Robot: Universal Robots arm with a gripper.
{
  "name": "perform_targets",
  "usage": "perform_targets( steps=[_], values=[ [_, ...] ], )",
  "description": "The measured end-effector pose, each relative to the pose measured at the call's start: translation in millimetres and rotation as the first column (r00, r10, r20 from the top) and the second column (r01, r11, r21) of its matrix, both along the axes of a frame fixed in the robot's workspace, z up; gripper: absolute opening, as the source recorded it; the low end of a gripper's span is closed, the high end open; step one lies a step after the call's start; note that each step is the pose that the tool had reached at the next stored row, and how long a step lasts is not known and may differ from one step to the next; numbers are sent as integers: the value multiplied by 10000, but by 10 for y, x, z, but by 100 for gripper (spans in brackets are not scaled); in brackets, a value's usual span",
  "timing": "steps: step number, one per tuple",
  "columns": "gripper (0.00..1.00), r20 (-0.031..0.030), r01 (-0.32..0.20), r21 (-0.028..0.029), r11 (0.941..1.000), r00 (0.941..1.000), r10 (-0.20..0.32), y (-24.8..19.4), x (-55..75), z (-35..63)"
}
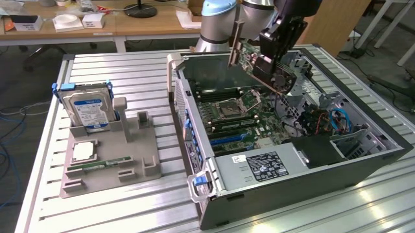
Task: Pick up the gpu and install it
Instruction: 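Insert the gpu into the slot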
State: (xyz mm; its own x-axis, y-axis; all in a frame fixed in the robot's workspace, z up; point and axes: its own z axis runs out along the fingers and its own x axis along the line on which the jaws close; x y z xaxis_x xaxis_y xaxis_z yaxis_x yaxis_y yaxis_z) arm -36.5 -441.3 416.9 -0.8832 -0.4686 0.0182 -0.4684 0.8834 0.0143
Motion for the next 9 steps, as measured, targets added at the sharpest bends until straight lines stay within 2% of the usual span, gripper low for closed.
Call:
perform_targets(
  steps=[9],
  values=[
    [26, 0, -832, 0, 9965, 9965, 832, -9, -10, 0]
  ],
)
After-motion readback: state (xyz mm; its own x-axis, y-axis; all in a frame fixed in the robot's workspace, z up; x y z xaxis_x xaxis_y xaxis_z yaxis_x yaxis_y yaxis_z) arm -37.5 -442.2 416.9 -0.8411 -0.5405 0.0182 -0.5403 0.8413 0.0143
